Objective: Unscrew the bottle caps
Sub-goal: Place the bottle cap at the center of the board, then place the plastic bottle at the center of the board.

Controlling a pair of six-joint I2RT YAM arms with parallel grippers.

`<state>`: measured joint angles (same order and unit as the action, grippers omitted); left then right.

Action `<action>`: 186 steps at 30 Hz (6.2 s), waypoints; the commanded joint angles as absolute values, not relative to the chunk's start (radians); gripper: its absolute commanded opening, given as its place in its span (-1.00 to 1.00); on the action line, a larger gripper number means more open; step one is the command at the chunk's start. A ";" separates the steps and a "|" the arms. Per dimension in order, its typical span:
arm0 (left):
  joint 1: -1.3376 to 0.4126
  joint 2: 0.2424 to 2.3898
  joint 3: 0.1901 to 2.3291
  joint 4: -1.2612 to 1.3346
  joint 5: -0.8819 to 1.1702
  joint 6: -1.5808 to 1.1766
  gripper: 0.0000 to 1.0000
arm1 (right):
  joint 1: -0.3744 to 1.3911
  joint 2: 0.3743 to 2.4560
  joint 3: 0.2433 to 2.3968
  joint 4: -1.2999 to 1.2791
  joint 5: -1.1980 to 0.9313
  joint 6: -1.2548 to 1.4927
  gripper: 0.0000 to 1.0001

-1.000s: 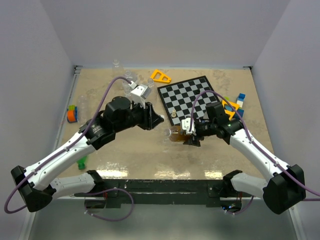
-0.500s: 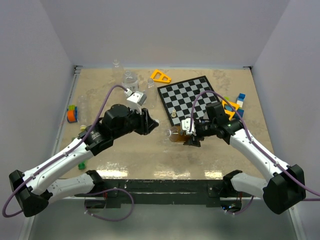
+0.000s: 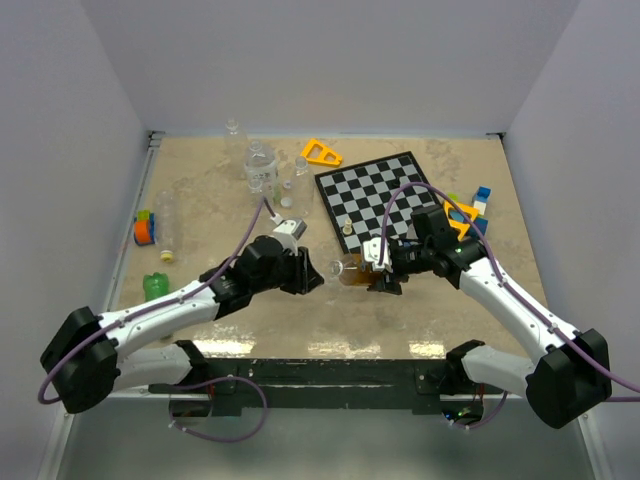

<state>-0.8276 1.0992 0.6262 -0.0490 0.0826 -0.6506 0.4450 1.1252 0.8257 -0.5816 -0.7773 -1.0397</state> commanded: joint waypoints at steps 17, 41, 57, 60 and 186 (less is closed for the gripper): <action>-0.847 1.597 0.851 0.156 0.024 -0.660 -1.00 | 0.446 1.085 0.845 -0.592 -0.807 -1.052 -0.87; -0.847 1.556 0.850 0.086 0.025 -0.644 0.19 | 0.446 1.083 0.845 -0.591 -0.807 -1.052 -0.87; -0.844 0.873 0.479 0.095 0.084 -0.574 0.76 | 0.446 1.089 0.851 -0.591 -0.822 -1.057 -0.87; -0.844 0.749 0.431 0.129 0.120 -0.557 0.87 | 0.446 1.092 0.856 -0.594 -0.831 -1.057 -0.87; -0.885 1.066 0.949 -0.081 -0.238 -0.186 -1.00 | 0.376 1.114 0.974 -0.563 -1.015 -0.848 0.96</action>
<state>-0.8986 1.0107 0.8894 -0.0753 -0.1894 -0.2634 0.3790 1.1290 0.9737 -0.5552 -1.0134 -0.8146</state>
